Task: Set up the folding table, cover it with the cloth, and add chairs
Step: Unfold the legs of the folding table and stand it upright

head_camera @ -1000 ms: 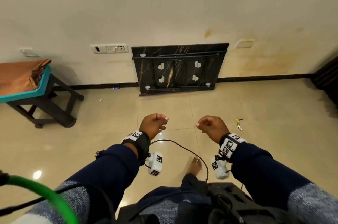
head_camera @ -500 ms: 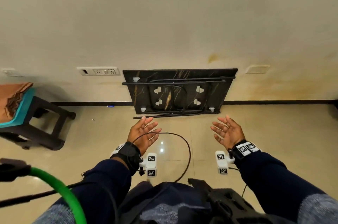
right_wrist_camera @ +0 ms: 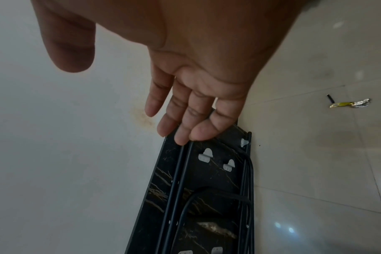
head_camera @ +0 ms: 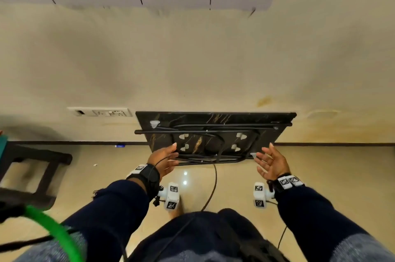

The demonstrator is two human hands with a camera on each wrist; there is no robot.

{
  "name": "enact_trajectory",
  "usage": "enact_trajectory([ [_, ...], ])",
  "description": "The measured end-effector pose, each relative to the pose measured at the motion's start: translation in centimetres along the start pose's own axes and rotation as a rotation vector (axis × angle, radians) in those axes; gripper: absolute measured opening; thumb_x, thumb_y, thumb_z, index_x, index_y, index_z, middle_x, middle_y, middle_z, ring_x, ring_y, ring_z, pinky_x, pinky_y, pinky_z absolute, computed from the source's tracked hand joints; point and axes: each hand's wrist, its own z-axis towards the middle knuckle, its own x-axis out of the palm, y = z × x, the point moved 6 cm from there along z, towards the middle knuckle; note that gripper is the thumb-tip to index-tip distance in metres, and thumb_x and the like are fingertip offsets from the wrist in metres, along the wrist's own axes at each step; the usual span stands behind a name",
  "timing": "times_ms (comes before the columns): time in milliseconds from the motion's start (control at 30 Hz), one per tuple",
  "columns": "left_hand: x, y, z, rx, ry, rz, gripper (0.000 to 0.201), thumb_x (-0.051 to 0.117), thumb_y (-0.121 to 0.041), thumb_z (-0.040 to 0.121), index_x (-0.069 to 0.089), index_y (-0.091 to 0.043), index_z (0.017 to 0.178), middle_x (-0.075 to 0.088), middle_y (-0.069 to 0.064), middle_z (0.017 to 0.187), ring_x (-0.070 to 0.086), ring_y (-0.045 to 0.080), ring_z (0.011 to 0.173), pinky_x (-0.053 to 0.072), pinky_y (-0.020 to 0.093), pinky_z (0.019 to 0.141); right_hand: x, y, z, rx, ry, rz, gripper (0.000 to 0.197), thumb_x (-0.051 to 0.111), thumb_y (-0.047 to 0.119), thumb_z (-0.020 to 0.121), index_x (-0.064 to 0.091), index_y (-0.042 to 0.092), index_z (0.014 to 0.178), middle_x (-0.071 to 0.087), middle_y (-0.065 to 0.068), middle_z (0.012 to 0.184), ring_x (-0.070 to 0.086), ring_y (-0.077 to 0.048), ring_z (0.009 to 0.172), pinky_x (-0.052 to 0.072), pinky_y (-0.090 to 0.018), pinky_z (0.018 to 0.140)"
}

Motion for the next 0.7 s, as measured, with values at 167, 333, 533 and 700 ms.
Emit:
enact_trajectory([
  [167, 0.1, -2.8, 6.4, 0.025, -0.211, -0.011, 0.047, 0.057, -0.018, 0.100, 0.048, -0.020, 0.146, 0.058, 0.007, 0.140, 0.055, 0.028, 0.129, 0.043, 0.031, 0.101, 2.8, 2.9, 5.7, 0.074, 0.008, -0.052, 0.046, 0.055, 0.062, 0.093, 0.066, 0.022, 0.112, 0.066, -0.007, 0.129, 0.064, -0.022, 0.106, 0.043, -0.037, 0.083],
  [333, 4.1, -3.0, 11.8, -0.003, -0.207, -0.068, 0.031, 0.070, -0.034, 0.092, 0.068, -0.008, 0.110, 0.065, 0.004, 0.111, 0.061, 0.034, 0.113, 0.051, 0.041, 0.090, 5.1, 5.5, 13.5, 0.074, 0.077, -0.059, 0.102, 0.078, 0.083, 0.040, 0.066, 0.021, 0.119, 0.067, -0.006, 0.127, 0.060, -0.026, 0.121, 0.042, -0.040, 0.091],
  [533, 10.1, -2.0, 19.7, -0.092, -0.017, -0.031, 0.034, 0.077, -0.045, 0.084, 0.065, -0.016, 0.098, 0.068, 0.001, 0.086, 0.062, 0.014, 0.059, 0.044, 0.023, 0.048, 9.4, 5.6, 22.0, -0.017, 0.099, -0.570, 0.058, 0.064, 0.036, 0.097, 0.044, 0.022, 0.150, 0.054, -0.009, 0.146, 0.055, -0.031, 0.129, 0.049, -0.030, 0.074],
  [700, 12.1, 1.2, 27.1, -0.185, -0.052, -0.020, 0.064, 0.085, -0.058, 0.068, 0.069, -0.010, 0.108, 0.075, 0.015, 0.106, 0.068, 0.023, 0.073, 0.058, 0.036, 0.065, 11.5, 5.1, 27.6, -0.209, 0.161, -1.170, 0.093, 0.074, 0.034, 0.089, 0.011, 0.050, 0.156, 0.060, -0.011, 0.138, 0.067, -0.027, 0.114, 0.056, -0.035, 0.095],
])
